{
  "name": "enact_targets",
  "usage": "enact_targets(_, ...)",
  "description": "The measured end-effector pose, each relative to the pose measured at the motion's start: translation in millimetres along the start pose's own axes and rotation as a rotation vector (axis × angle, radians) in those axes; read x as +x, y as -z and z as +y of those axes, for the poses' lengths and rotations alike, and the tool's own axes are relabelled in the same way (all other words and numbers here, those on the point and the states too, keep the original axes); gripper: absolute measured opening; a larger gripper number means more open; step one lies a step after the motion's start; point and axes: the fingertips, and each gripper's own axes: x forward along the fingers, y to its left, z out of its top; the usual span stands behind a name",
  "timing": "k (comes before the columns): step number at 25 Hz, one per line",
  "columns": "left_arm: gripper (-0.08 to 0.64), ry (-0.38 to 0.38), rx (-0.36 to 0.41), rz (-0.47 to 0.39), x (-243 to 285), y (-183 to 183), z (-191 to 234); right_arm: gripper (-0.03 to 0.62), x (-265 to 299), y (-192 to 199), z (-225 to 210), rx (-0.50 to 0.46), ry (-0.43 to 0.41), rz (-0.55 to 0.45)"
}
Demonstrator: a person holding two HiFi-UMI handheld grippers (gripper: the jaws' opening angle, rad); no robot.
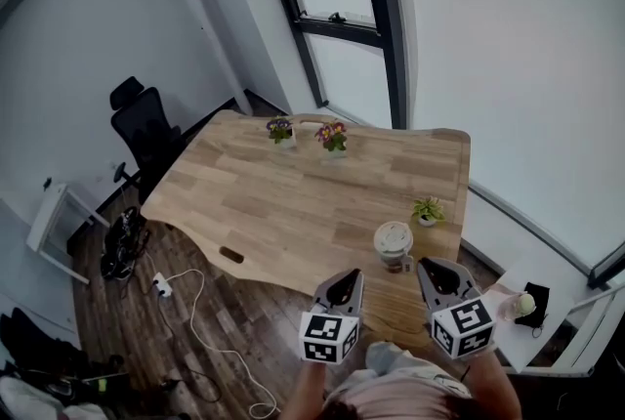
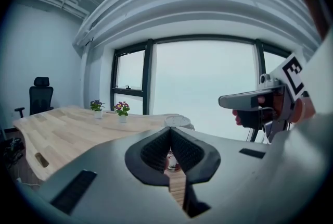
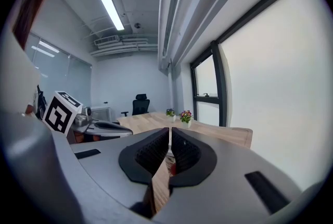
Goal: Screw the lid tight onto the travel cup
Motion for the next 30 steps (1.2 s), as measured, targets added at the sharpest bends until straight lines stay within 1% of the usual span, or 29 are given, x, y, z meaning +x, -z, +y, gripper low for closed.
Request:
enact_targets(4, 0.002, -0.018, 0.018, -0.022, -13, -8, -8, 0.0, -16, -12, 3, 0.007, 0.004, -0.031)
enact_targets(8, 0.002, -0.017, 0.031, -0.045, -28, -19, -22, 0.0, -30, -18, 8, 0.008, 0.008, -0.049)
enact_targets(13, 0.002, -0.022, 0.026, -0.068, -48, -33, -36, 0.0, -46, -29, 17, -0.013, 0.006, -0.064)
enact_targets(18, 0.002, -0.037, 0.043, -0.097, -67, -45, -44, 0.0, -58, -40, 24, -0.04, 0.021, -0.074)
enact_targets(23, 0.002, -0.032, 0.037, -0.128, -80, -59, -53, -0.001, -66, -44, 28, -0.046, 0.026, -0.076)
enact_targets(26, 0.002, -0.024, 0.023, -0.136, -84, -62, -58, -0.002, -71, -44, 31, -0.05, 0.028, -0.072)
enact_targets(30, 0.002, -0.035, 0.016, -0.139, -86, -64, -58, -0.002, -76, -46, 33, -0.049, 0.025, -0.061)
